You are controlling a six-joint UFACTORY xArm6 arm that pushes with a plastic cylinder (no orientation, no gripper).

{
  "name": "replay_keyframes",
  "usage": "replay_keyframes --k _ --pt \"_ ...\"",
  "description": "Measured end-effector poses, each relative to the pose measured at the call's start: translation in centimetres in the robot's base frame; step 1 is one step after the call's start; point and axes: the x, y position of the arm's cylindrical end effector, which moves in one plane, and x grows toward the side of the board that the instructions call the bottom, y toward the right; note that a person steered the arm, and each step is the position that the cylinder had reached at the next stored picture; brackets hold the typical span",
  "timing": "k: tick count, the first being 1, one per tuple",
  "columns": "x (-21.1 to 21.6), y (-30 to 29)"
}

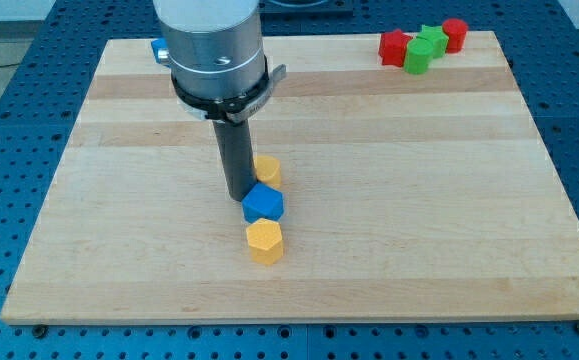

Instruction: Place the blue triangle to the top of the yellow heart

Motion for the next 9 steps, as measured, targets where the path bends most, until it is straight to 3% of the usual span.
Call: replay_keyframes --k 1,2,4,5,7,8,9 --pt "-0.9 -1.7" --pt "-4.3 -7.2" --pt "-15.3 -23.0" --pt "-20.3 -23.3" --pt "-27.0 -17.7" --pt "-27.4 -14.5" --pt "-25.2 -12.0"
